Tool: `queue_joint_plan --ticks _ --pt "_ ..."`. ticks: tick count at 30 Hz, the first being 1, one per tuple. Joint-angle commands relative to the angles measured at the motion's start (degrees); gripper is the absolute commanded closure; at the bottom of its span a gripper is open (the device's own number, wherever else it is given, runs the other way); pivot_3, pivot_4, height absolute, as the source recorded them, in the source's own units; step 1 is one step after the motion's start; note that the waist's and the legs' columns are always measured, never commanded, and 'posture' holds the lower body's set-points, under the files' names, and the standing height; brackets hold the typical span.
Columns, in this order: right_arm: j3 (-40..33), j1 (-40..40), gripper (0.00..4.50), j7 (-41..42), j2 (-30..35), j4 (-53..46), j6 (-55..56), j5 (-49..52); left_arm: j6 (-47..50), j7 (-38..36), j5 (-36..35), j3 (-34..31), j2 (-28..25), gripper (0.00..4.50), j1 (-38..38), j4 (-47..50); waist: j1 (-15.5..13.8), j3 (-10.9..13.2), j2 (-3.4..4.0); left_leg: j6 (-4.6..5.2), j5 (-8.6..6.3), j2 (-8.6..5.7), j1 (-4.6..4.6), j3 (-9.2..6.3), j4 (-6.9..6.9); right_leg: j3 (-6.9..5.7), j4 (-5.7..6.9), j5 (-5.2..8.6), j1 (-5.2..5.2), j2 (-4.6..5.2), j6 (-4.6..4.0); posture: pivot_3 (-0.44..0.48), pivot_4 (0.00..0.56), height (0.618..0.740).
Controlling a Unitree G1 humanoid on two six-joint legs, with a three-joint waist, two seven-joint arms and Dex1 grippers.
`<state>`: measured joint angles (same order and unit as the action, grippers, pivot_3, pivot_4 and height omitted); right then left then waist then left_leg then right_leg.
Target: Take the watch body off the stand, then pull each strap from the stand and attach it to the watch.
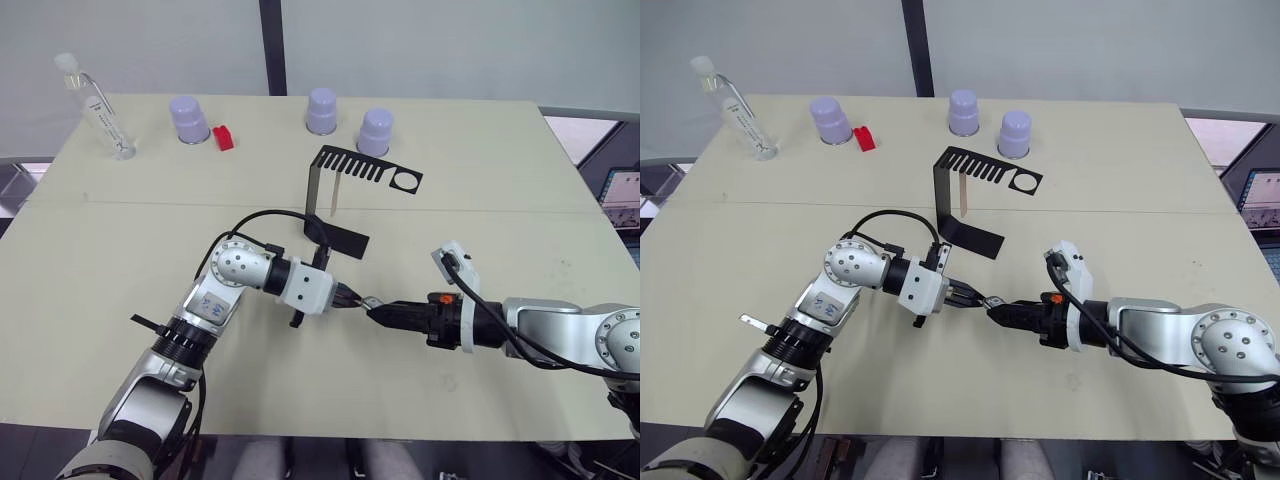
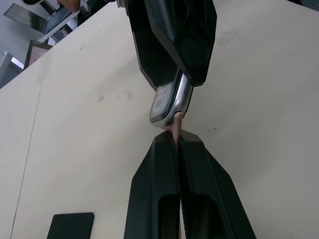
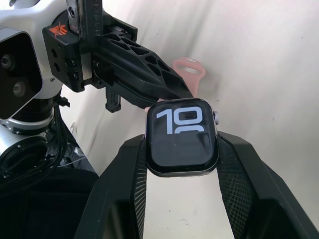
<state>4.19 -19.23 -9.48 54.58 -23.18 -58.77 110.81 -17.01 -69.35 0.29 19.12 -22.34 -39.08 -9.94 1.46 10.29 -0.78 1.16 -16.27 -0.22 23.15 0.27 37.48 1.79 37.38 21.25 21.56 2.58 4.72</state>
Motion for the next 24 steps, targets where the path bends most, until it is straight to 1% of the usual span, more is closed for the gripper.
queue_joint_plan --ticks 1,24 --pt "0.67 -1.04 3.01 1.43 -0.77 -1.63 -0.07 2.19 -0.2 1.44 -1.13 1.54 2.67 4.5 -1.5 2.5 0.0 0.0 0.0 0.0 0.0 0.0 0.0 0.0 0.0 0.0 0.0 0.0 0.0 0.0 0.0 0.0 0.15 0.74" --pt "0.59 -0.95 3.01 1.03 -1.71 -2.07 0.51 2.19 0.23 1.3 -1.26 1.76 2.69 4.5 -1.7 2.44 0.0 0.0 0.0 0.0 0.0 0.0 0.0 0.0 0.0 0.0 0.0 0.0 0.0 0.0 0.0 0.0 0.15 0.74"
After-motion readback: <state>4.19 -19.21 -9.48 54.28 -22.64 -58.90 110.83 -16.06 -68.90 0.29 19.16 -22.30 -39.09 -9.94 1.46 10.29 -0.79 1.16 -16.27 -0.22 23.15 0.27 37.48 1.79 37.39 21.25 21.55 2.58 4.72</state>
